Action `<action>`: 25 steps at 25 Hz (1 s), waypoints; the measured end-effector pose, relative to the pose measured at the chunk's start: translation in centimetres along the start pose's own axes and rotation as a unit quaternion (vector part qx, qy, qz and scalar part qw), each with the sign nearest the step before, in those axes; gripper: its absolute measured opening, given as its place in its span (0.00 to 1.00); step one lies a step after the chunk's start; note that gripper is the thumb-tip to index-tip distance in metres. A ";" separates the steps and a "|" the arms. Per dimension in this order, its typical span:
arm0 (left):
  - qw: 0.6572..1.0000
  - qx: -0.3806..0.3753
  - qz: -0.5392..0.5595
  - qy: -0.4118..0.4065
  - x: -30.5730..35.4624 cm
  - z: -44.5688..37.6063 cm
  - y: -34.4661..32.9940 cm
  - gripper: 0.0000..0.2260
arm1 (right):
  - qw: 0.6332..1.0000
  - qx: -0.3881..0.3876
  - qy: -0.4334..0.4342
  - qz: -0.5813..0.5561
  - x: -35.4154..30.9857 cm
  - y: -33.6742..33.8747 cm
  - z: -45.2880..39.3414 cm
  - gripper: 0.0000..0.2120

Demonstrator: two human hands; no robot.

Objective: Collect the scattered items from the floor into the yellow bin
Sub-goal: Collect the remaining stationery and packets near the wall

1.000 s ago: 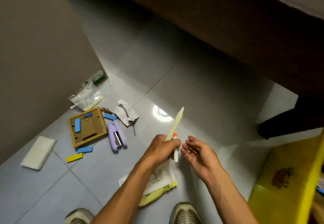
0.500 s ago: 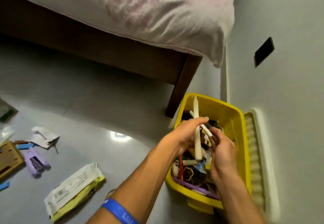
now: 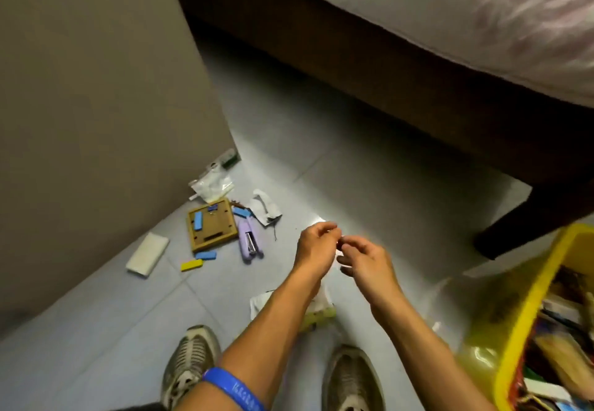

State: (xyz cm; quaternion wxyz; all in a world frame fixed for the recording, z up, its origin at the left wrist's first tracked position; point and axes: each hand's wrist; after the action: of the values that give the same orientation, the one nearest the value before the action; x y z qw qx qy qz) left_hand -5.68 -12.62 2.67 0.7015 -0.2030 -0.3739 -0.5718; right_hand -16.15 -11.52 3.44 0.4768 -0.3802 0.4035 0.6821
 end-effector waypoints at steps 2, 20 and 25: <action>0.997 0.075 -0.006 0.020 -1.9 -3.2 5.0 0.11 | 0.996 -0.048 -0.009 0.073 1.1 -4.1 -2.7 0.10; 0.954 0.299 -0.021 0.027 -7.2 -16.2 18.2 0.19 | 0.863 -0.132 0.131 0.470 5.2 -21.9 -22.6 0.15; 0.923 0.369 -0.011 0.109 -6.7 -18.2 25.7 0.14 | 0.936 -0.119 0.133 0.303 3.3 -25.3 -21.9 0.10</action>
State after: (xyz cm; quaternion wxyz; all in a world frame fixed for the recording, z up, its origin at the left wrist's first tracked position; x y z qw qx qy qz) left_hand 23.71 -14.48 -10.35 0.7570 0.1385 -0.4817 -0.4192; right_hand 10.21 -24.83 -12.70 0.1406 -0.3807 0.4756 0.7804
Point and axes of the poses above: each hand's wrist, its own z-axis away from the middle knuckle, its own y-axis out of the back of the hand, x = y × z, and after that the axes turned 4 degrees about y, right-handed
